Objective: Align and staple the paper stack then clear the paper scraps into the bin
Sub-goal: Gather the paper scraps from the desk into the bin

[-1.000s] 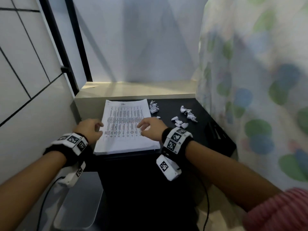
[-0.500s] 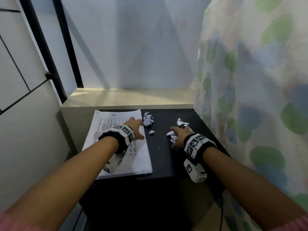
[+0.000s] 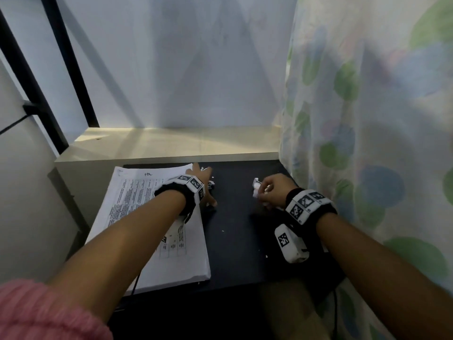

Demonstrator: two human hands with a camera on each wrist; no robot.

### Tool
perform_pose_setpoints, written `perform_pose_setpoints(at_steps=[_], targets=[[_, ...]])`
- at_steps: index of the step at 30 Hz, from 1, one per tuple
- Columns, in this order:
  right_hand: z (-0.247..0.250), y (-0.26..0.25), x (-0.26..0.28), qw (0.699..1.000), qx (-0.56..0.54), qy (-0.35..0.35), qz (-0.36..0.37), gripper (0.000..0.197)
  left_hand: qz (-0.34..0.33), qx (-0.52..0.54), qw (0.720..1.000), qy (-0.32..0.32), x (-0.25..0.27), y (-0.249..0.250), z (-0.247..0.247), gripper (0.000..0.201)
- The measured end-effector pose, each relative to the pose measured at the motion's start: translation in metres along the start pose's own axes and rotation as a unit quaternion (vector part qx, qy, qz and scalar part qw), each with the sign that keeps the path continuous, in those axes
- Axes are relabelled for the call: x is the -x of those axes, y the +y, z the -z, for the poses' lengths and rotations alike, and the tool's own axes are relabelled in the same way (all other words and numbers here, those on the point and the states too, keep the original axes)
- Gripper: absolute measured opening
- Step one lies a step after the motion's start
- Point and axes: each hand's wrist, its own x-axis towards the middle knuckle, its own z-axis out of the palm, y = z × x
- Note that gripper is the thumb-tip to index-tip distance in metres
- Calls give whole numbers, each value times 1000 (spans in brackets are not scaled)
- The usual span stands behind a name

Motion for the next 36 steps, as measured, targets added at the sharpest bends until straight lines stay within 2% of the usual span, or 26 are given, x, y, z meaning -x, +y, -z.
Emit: perform_pose_setpoints(at_steps=[3, 5, 8, 12, 16, 19, 21, 23, 26, 30, 36], targets=[[21, 9, -17, 998, 0, 65, -26, 27, -6, -23, 1000, 4, -11, 3, 4, 109], [25, 13, -27, 995, 23, 80, -50, 25, -5, -24, 1000, -7, -17, 4, 5, 112], [23, 13, -40, 990, 93, 50, -92, 24, 1, -11, 999, -31, -27, 2, 6, 112], [17, 11, -50, 978, 172, 6, -118, 36, -4, 19, 999, -42, -38, 0, 2, 94], [4, 6, -54, 976, 183, -37, -115, 47, -37, 23, 998, -46, -35, 4, 1, 76], [-3, 2, -48, 986, 134, -57, -84, 66, -51, 15, 996, -71, -21, 8, 3, 77], [-7, -5, -46, 980, 169, -77, -69, 69, -63, -10, 994, -84, -10, 10, -1, 82], [-13, -12, -47, 961, 250, -102, -63, 65, -81, -31, 993, -84, 1, 14, -6, 78], [-21, -16, -46, 942, 311, -112, -60, 56, -114, -20, 990, -82, 20, 24, -14, 56], [-20, -21, -32, 958, 274, -65, -51, 37, -161, -8, 984, -80, 41, 38, -21, 48], [-14, -17, -11, 977, 201, -43, -52, 37, -178, -27, 980, -80, 58, 45, -16, 46]])
